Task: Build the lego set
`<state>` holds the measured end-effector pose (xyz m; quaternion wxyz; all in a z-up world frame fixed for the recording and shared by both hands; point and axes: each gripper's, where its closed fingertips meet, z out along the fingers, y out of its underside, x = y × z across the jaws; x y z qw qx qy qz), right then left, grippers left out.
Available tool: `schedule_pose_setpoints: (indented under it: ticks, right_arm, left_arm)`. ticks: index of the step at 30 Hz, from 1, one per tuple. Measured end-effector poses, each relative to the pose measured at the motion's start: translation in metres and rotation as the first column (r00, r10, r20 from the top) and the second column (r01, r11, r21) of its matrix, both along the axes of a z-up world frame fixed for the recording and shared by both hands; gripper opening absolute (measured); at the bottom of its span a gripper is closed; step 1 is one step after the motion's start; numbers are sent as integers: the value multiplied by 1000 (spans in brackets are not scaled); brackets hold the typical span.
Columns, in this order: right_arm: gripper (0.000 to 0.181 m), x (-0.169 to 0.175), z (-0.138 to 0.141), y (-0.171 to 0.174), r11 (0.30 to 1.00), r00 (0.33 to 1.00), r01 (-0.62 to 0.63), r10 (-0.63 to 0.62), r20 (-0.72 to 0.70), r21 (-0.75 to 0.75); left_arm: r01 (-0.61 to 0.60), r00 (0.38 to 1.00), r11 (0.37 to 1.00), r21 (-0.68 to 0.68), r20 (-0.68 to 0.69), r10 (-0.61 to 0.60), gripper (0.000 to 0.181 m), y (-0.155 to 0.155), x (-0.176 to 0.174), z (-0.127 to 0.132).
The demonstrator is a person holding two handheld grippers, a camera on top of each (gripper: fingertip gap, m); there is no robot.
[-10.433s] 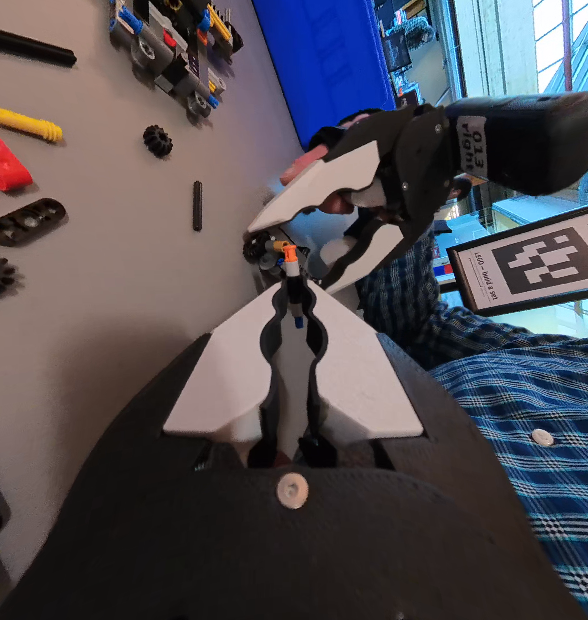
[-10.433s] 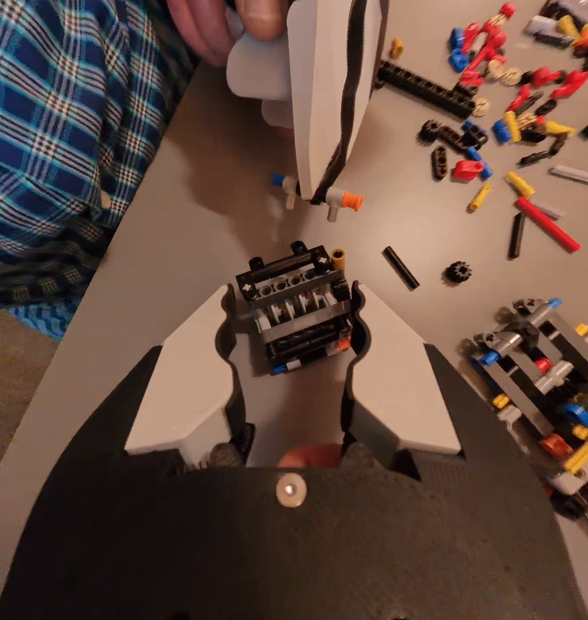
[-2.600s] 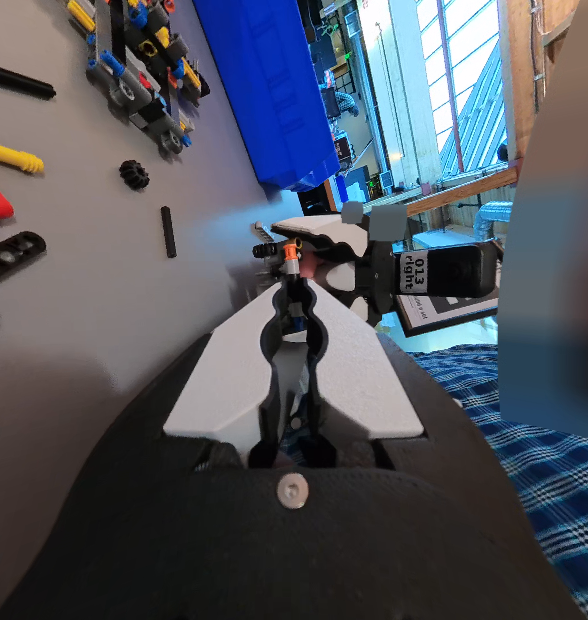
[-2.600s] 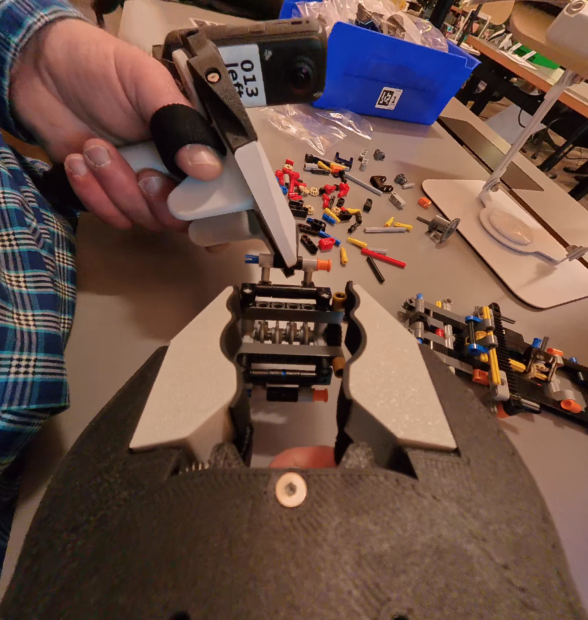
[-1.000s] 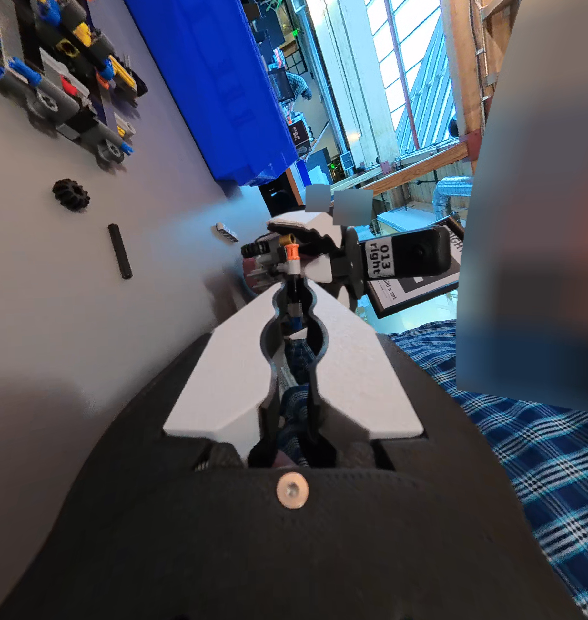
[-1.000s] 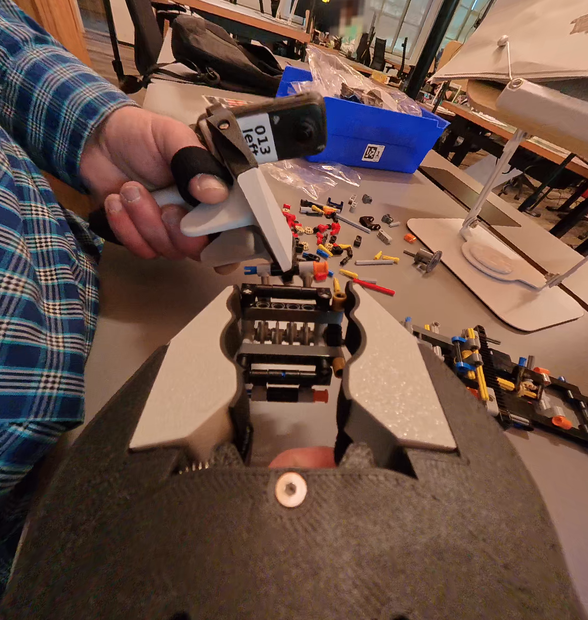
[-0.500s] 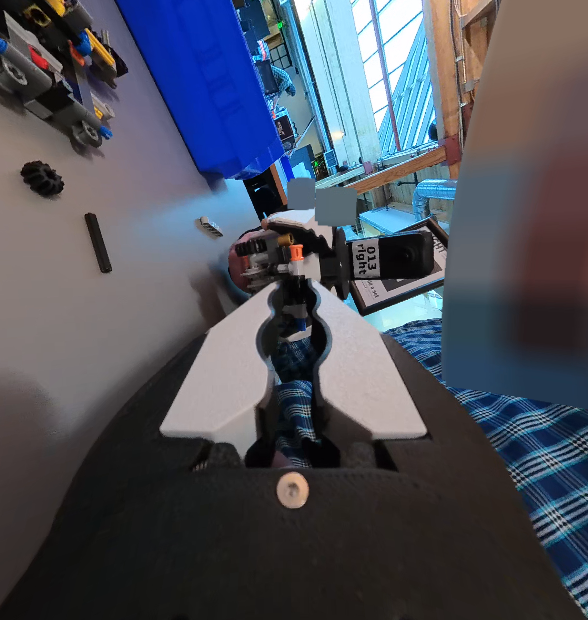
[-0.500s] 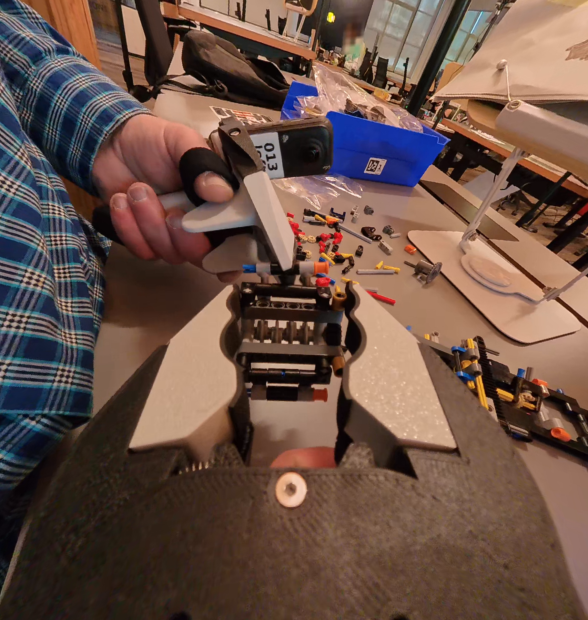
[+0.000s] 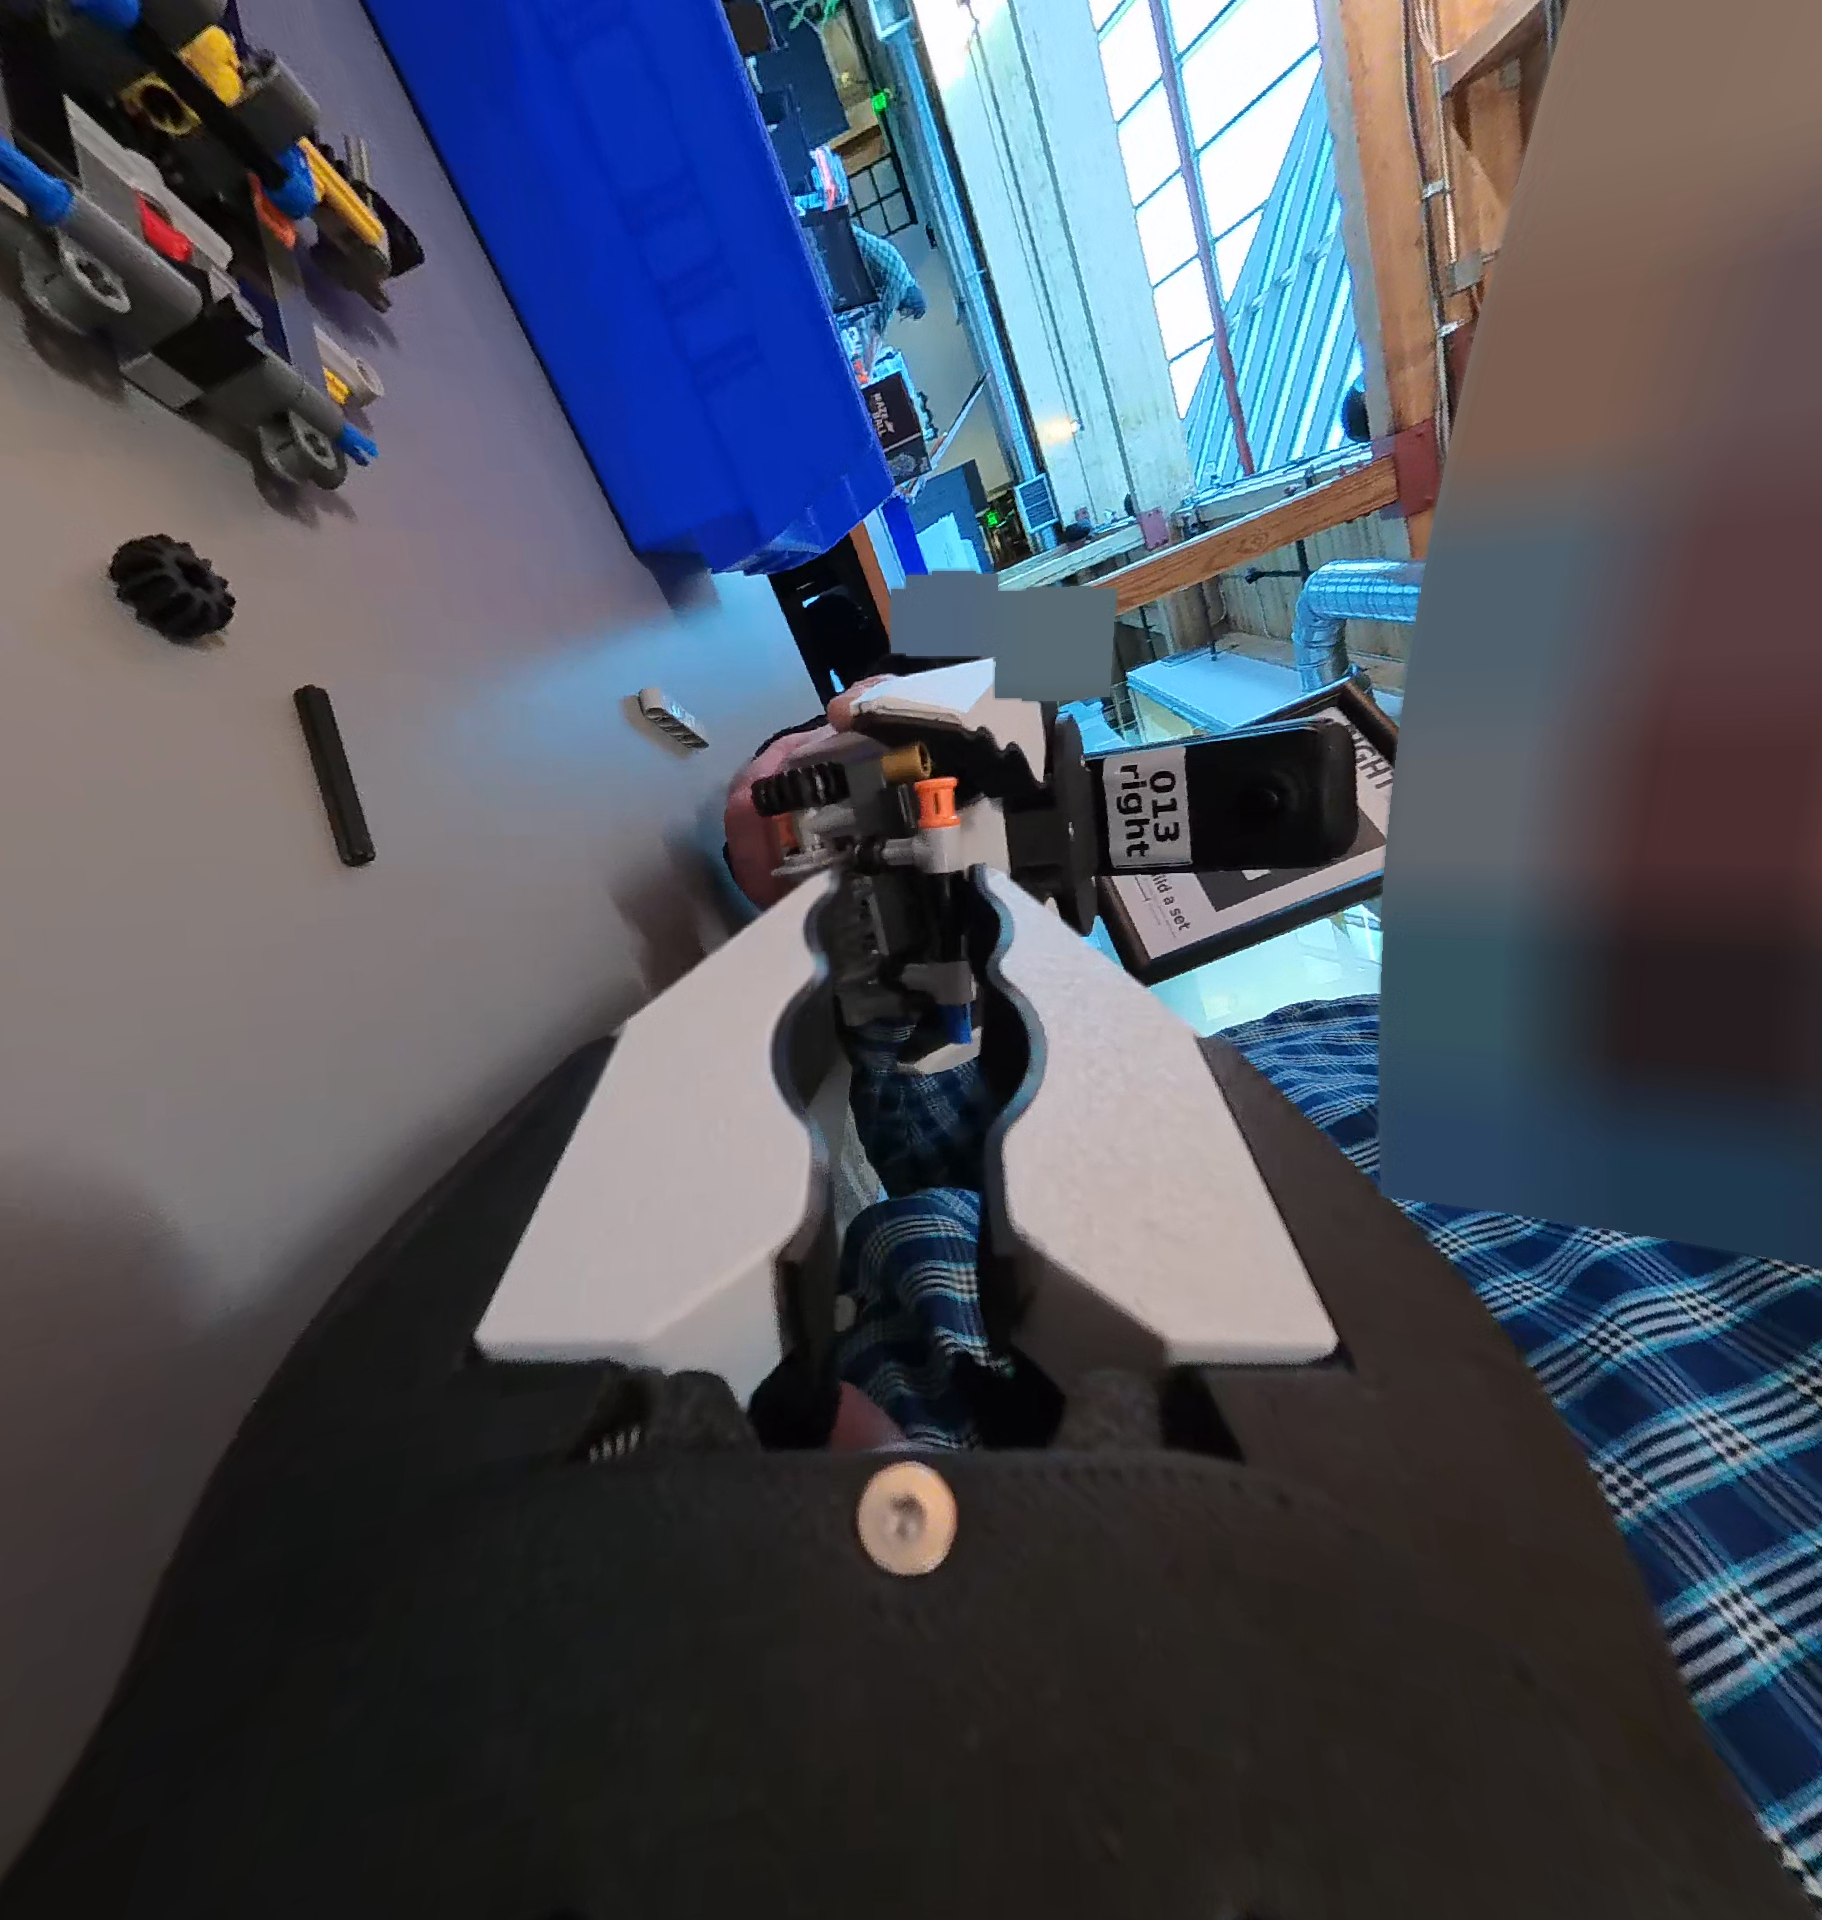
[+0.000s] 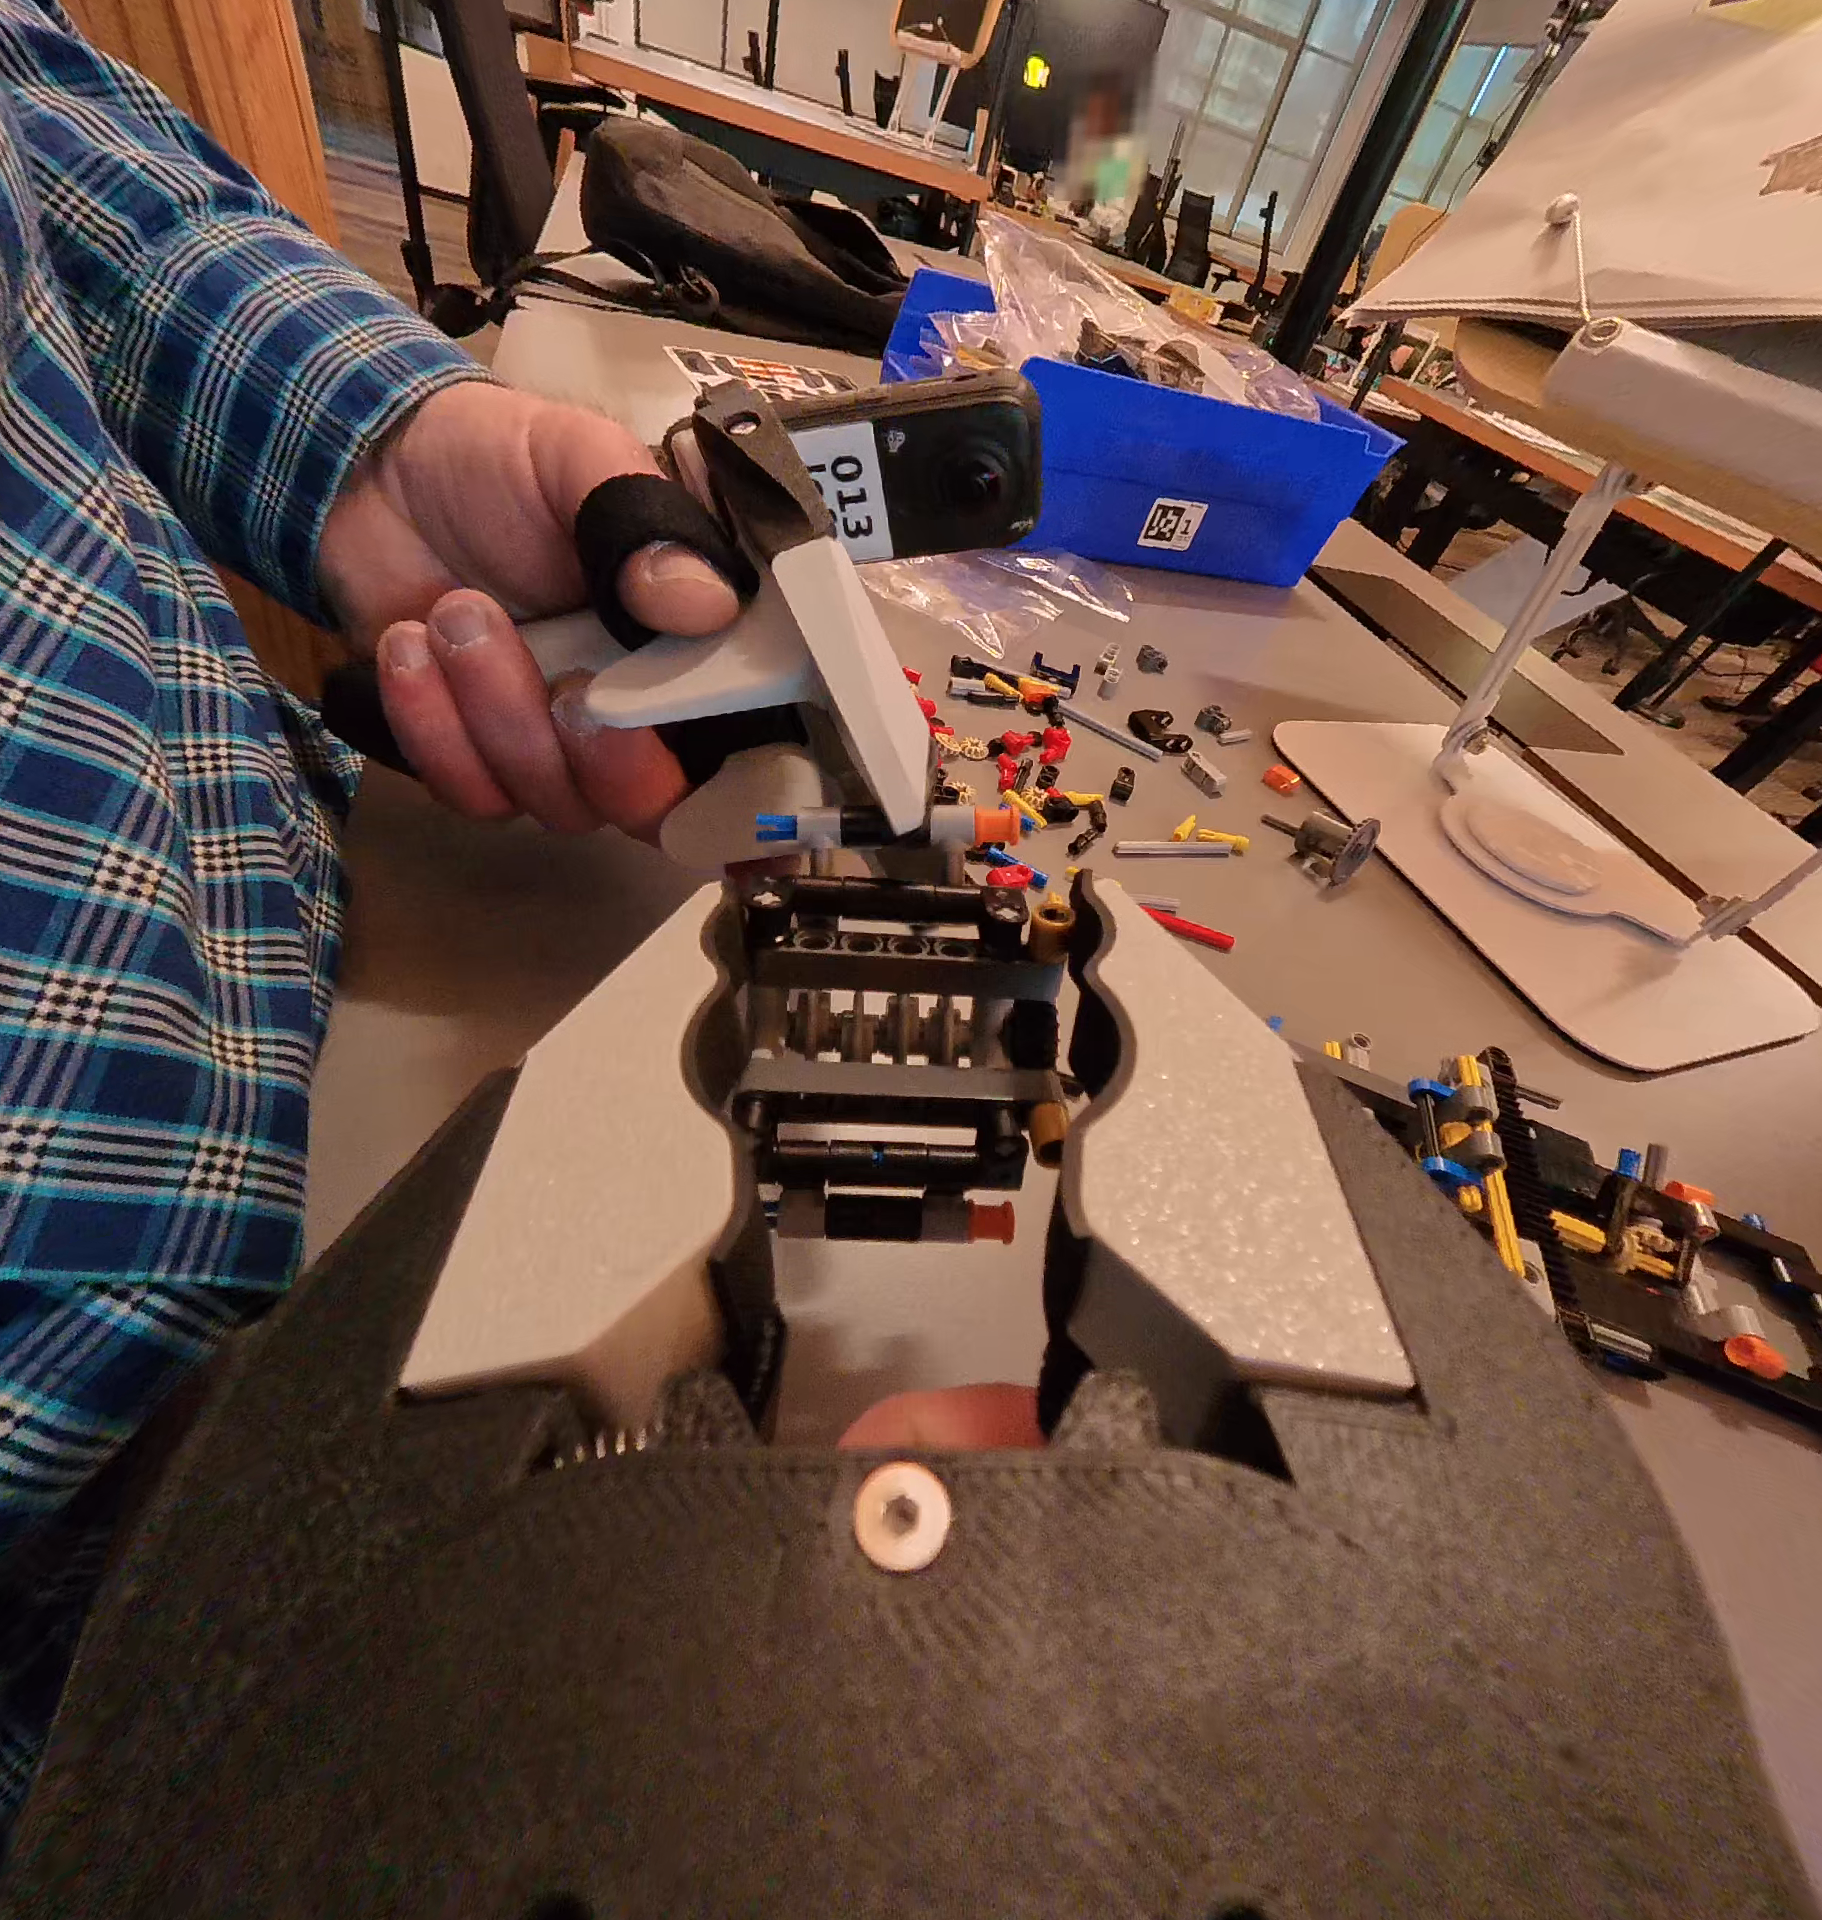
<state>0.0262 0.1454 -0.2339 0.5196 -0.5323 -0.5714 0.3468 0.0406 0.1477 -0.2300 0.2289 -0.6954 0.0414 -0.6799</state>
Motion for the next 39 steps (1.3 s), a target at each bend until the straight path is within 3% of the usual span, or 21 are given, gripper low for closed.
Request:
schedule_pose_setpoints:
  ticks: [18,25,31,39]
  right_arm:
    - [60,0,2,-1,1000,1000,-9,9,-15,0]
    - [60,1,3,-2,1000,1000,-11,11,-14,5]
    - [60,1,5,-3,1000,999,-20,20,-28,1]
    - [60,1,4,-3,1000,1000,-18,19,-22,7]
  left_arm:
    - [-7,994,1000,-19,111,9,4,-3,2,8]
    - [-3,994,1000,-24,107,5,4,-3,2,8]
    - [-17,996,999,-29,83,20,19,-2,3,4]
    - [-18,994,999,-39,109,22,18,-2,4,5]
